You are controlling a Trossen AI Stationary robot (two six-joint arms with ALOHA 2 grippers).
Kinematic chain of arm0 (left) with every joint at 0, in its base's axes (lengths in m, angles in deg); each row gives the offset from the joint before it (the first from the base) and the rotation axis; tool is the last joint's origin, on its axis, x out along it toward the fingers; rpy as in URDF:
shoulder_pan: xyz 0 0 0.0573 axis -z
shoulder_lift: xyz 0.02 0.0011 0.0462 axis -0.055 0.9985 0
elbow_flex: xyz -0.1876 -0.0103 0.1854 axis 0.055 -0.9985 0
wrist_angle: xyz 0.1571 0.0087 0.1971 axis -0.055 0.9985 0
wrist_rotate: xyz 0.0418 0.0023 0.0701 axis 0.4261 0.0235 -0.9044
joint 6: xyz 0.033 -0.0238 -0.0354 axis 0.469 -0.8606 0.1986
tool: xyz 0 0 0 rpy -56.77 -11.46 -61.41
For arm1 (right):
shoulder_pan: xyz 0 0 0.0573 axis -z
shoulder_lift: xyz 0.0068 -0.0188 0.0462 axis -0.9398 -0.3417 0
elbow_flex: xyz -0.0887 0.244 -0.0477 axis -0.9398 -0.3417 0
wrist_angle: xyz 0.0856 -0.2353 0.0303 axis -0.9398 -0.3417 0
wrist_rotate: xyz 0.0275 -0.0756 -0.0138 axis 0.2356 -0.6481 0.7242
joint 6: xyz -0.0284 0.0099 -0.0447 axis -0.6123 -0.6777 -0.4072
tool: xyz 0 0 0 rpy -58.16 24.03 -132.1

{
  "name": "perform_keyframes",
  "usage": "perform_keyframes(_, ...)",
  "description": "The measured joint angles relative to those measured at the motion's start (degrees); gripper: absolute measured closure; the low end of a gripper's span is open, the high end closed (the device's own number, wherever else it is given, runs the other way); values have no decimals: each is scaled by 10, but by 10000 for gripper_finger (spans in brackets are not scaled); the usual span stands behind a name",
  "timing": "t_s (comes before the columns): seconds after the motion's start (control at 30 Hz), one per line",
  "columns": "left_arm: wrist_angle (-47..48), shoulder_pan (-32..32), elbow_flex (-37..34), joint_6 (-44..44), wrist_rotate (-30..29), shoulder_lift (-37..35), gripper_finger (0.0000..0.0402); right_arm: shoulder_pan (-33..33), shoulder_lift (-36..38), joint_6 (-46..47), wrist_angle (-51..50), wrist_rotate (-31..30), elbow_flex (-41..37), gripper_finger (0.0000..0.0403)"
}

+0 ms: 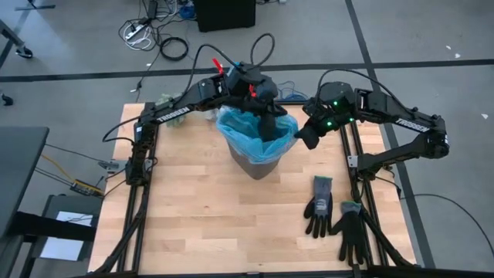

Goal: Place trash/remove bag and relplace
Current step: Insert the new blue trash bag into the trash bin

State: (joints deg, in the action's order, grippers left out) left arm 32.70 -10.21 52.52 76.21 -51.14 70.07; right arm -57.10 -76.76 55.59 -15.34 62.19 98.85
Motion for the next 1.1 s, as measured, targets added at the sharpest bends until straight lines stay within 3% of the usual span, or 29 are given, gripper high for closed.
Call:
perform_keyframes(0.37,14,2,0,17,-30,0,380,29,0,-22,-22,-27,0,403)
perform_keyframes(0.57,99,6,0,61,-129,-5,380,73,-1,-57,-57,-27,0,403)
perform_keyframes(0.8,141,6,0,48,-157,-37,380,106,-18,-109,-47,0,-1,403)
perform_keyframes(1.0,238,0,0,36,-297,-91,380,114,-61,-152,-45,17,-1,403)
perform_keyframes(1.1,264,-1,1,24,-299,-107,380,118,-75,-170,-37,18,-1,403)
